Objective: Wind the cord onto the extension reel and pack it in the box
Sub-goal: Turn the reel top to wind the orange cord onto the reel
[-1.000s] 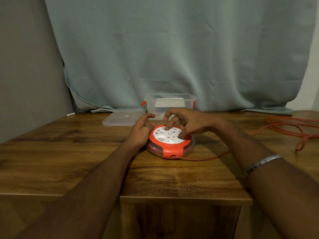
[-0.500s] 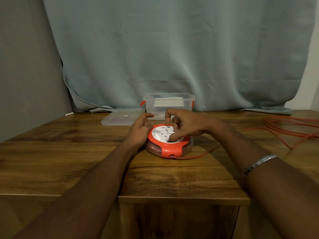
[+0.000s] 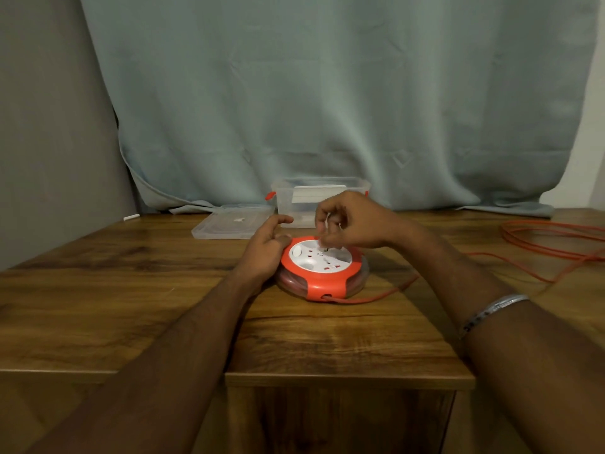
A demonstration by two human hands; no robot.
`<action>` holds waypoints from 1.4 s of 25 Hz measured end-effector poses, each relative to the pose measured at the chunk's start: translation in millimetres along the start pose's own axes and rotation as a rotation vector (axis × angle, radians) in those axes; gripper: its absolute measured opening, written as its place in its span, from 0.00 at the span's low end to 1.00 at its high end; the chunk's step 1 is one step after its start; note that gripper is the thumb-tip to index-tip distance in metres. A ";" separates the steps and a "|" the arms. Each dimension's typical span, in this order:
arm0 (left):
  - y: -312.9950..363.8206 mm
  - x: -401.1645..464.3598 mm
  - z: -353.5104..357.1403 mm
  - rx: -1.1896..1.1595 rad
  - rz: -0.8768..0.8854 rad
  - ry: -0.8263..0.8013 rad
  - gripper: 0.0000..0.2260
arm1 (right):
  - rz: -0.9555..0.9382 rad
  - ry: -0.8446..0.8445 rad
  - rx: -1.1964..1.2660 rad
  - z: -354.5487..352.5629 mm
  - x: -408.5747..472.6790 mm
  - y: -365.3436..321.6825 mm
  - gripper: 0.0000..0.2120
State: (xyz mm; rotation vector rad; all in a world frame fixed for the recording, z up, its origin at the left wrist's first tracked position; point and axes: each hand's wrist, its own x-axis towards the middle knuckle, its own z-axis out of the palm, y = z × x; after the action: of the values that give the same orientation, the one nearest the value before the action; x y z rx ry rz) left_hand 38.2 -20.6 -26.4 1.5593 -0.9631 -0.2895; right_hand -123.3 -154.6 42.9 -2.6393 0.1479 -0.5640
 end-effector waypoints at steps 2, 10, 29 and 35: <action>0.9 -0.2 0.4 0.014 -0.011 0.000 0.14 | 0.046 -0.082 0.046 -6.8 -3.6 1.2 0.22; 3.9 -1.7 1.2 0.049 -0.003 -0.005 0.14 | 0.109 -0.237 0.137 -9.5 -3.2 6.0 0.37; 3.9 -1.7 0.5 0.029 0.004 -0.009 0.14 | 0.121 -0.197 -0.060 0.8 -6.2 -8.4 0.29; 3.3 -1.3 -0.3 0.000 0.019 0.002 0.13 | 0.067 -0.124 -0.233 12.7 -1.7 -12.5 0.17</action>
State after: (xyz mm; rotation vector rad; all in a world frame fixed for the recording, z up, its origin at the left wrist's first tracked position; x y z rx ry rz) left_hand 36.2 -19.2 -23.8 1.5496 -0.9758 -0.2742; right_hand -119.4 -138.0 37.2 -2.8733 0.2778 -0.3794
